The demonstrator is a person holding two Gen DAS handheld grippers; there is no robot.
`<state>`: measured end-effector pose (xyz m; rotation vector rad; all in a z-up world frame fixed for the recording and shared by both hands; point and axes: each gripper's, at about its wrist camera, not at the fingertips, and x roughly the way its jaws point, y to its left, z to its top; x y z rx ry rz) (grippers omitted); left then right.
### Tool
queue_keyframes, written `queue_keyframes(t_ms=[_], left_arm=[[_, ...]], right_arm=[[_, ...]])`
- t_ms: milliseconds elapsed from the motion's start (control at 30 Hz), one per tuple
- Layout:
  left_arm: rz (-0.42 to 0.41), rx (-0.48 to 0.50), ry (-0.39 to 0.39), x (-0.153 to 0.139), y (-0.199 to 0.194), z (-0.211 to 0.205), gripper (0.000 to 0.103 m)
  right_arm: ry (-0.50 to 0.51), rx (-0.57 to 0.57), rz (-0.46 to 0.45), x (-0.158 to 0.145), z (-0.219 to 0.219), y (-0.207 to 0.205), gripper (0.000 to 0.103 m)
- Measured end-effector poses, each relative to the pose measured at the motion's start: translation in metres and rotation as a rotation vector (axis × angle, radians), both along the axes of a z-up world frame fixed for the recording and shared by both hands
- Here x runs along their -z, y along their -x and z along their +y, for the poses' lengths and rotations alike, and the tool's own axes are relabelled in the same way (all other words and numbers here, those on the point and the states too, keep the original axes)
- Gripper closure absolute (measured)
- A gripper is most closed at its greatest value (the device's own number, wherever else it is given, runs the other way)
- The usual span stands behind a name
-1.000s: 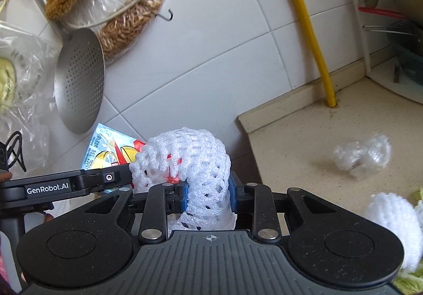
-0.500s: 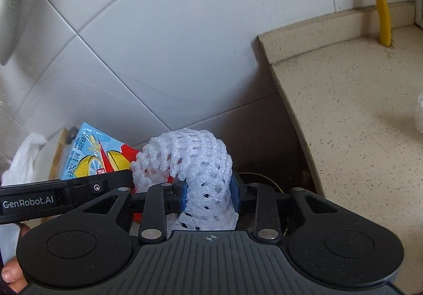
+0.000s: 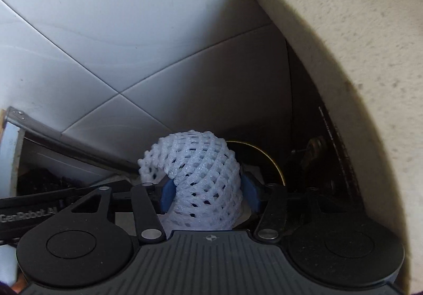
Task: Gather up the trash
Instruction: 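Open both grippers to drop the carton and net into the bin, then bring both grippers back to the foam nets on the counter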
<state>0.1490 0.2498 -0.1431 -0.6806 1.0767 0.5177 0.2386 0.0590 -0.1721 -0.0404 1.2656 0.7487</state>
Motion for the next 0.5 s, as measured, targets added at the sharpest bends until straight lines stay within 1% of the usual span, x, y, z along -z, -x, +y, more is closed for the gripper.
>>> queue_keyframes(t_ms=[67, 167, 300, 400, 500], left_arm=[[-0.005, -0.005, 0.001, -0.001, 0.002, 0.004, 0.056], [-0.009, -0.016, -0.005, -0.004, 0.006, 0.005, 0.056], [-0.026, -0.028, 0.005, -0.009, 0.008, 0.009, 0.056], [-0.042, -0.029, -0.004, -0.015, 0.010, 0.009, 0.056], [-0.056, -0.026, 0.002, -0.020, 0.012, 0.008, 0.056]], right_arm=[[0.027, -0.002, -0.005, 0.008, 0.007, -0.001, 0.037], [0.033, 0.004, 0.014, 0.017, 0.010, -0.008, 0.037], [0.035, -0.018, 0.017, 0.019, 0.014, -0.004, 0.035], [0.022, -0.019, 0.027, 0.016, 0.018, -0.006, 0.028], [0.030, 0.001, 0.004, 0.016, 0.022, -0.005, 0.029]])
